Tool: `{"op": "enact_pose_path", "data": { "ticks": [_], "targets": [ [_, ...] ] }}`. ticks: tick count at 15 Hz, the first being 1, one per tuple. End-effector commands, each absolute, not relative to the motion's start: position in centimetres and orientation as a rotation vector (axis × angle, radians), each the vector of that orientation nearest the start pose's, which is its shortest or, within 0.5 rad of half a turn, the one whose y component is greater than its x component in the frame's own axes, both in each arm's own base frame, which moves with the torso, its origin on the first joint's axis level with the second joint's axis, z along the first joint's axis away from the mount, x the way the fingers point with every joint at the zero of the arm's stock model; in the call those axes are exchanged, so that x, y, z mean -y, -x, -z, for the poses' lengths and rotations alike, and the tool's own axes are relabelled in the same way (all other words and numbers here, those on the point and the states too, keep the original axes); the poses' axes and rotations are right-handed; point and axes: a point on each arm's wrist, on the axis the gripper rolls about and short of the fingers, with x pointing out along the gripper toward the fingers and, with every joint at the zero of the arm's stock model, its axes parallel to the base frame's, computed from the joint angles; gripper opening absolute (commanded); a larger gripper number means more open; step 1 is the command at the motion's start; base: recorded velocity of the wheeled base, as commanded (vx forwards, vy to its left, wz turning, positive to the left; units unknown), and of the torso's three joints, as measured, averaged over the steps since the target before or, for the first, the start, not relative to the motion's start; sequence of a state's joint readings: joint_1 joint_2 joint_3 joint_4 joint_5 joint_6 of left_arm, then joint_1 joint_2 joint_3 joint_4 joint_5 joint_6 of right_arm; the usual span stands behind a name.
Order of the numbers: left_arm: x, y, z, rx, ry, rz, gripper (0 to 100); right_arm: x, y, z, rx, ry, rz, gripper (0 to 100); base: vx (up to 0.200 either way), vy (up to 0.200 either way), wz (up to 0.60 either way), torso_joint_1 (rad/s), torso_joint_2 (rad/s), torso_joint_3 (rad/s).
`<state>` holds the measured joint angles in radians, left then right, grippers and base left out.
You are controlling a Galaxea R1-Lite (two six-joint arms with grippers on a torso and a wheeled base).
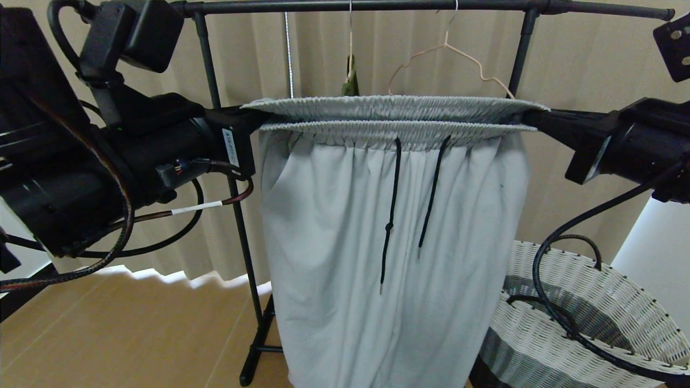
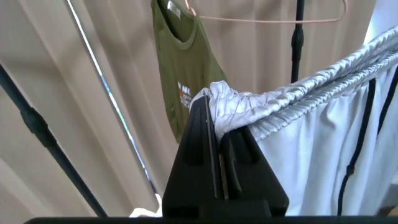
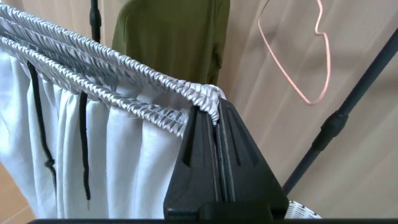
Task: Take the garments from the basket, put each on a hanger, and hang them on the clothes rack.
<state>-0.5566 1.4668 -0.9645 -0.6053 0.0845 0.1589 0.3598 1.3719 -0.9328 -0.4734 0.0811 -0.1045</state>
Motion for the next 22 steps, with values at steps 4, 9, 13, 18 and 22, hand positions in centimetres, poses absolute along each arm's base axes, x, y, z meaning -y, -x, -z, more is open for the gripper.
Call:
{"op": "enact_pose_path", "data": {
  "ticks": [4, 9, 13, 18, 22],
  "targets": [
    [15.3, -23.0, -28.3, 0.131, -0.119, 0.501, 0, -7.1, -19.3, -30.5, 0.118, 0.093, -0.421, 0, 0.0, 0.0, 0.0, 0.0, 0.0, 0.0],
    [18.1, -26.6, -27.5, 0.146, -0.113, 0.504, 0, -5.3, -13.8, -30.5, 0.119, 0.092, -0.444, 0, 0.0, 0.0, 0.0, 0.0, 0.0, 0.0],
    [19.1, -28.1, -27.4, 0.148, -0.108, 0.471, 0, -5.8, -10.8, -29.4, 0.088, 0.092, -0.565, 0, 0.0, 0.0, 0.0, 0.0, 0.0, 0.0],
    [19.5, -28.5, -27.7, 0.158, -0.101, 0.449, 0, -6.2, -10.5, -28.2, 0.054, 0.1, -0.603, 0, 0.0, 0.0, 0.0, 0.0, 0.0, 0.0],
    [18.2, -26.8, -27.8, 0.139, -0.109, 0.426, 0, -6.5, -12.4, -28.2, 0.02, 0.108, -0.557, 0, 0.0, 0.0, 0.0, 0.0, 0.0, 0.0]
  ]
}}
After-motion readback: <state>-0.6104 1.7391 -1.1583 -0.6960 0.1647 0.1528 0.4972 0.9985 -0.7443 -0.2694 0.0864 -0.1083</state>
